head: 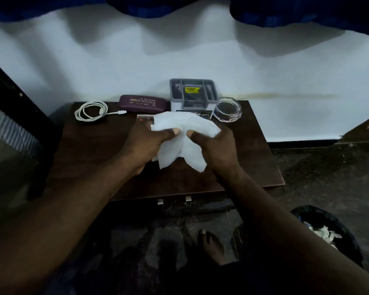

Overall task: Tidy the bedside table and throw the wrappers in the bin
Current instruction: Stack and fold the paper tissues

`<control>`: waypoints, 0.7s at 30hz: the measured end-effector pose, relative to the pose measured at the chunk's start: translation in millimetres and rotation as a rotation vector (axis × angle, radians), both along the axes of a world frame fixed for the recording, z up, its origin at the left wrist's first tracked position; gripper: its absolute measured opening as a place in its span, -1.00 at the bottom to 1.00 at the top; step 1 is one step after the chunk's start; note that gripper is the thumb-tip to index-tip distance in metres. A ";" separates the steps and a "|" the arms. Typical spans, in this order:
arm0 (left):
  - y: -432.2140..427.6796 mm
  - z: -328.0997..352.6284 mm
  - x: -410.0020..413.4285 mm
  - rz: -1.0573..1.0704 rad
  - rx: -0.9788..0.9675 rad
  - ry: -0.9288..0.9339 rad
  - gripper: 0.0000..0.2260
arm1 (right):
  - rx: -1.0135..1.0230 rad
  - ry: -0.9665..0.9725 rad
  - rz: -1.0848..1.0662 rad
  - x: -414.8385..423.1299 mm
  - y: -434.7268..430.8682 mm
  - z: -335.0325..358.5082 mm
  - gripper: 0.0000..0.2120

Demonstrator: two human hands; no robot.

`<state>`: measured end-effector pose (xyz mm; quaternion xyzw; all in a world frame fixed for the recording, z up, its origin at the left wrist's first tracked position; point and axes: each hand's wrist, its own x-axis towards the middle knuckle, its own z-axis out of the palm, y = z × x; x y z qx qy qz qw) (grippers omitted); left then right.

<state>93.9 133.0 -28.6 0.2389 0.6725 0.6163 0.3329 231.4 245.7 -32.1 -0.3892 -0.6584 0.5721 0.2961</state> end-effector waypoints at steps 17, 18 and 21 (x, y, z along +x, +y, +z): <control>-9.9 -14.1 2.2 0.193 0.001 0.169 -0.64 | -0.103 0.155 -0.198 -25.1 -32.1 -19.9 -0.74; -8.3 -8.3 0.9 0.240 0.034 0.183 -0.69 | -0.073 0.176 -0.210 -26.7 -32.4 -14.8 -0.78; -7.9 4.0 1.4 0.239 0.168 0.165 -0.69 | -0.035 0.247 -0.203 -26.8 -31.6 -1.5 -0.80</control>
